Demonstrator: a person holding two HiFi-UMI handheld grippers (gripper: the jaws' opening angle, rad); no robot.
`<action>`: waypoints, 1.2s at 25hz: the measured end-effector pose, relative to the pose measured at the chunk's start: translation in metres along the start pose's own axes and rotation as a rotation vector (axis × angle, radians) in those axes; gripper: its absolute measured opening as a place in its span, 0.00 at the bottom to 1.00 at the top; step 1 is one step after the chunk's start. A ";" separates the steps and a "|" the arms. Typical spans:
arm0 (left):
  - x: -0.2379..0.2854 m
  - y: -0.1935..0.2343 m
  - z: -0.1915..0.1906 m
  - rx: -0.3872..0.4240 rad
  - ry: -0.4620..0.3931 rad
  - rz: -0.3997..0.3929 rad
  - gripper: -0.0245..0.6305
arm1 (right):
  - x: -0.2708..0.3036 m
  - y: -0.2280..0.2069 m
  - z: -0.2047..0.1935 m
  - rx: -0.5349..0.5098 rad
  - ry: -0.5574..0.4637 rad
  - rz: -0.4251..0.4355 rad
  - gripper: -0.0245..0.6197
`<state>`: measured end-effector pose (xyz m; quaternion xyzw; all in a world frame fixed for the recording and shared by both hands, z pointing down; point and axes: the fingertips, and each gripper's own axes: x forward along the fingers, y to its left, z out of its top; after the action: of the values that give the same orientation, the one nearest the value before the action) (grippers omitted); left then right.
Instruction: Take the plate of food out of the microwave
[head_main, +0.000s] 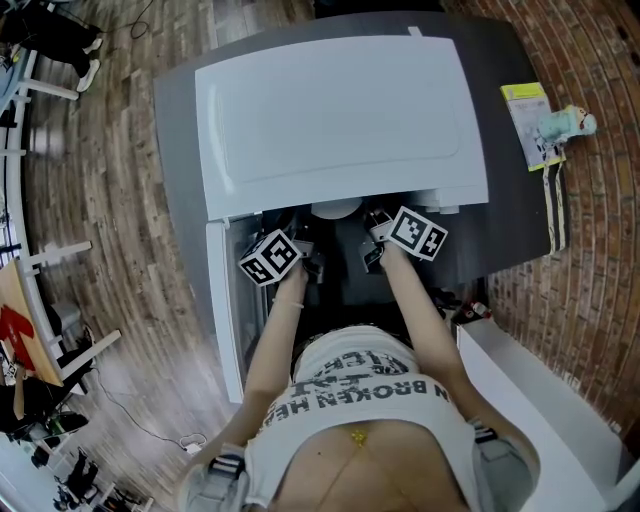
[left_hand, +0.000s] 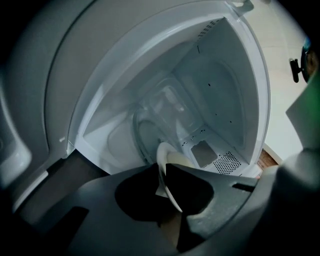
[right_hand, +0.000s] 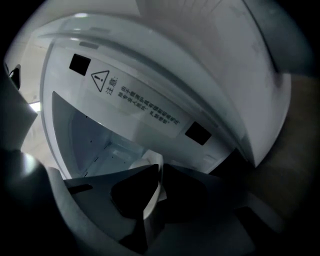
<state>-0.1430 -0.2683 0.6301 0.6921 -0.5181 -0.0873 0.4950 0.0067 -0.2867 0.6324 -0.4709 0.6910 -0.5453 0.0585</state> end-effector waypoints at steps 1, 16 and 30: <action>-0.001 -0.001 0.000 0.003 -0.001 0.000 0.12 | -0.001 0.001 0.000 -0.008 0.002 0.002 0.09; -0.017 -0.012 -0.002 0.020 -0.003 0.001 0.12 | -0.017 0.013 -0.003 -0.064 0.011 0.016 0.09; -0.029 -0.022 -0.013 0.028 0.004 -0.017 0.12 | -0.037 0.013 -0.007 -0.076 0.007 0.009 0.09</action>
<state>-0.1338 -0.2373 0.6083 0.7034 -0.5124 -0.0826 0.4857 0.0146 -0.2557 0.6086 -0.4676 0.7136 -0.5201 0.0406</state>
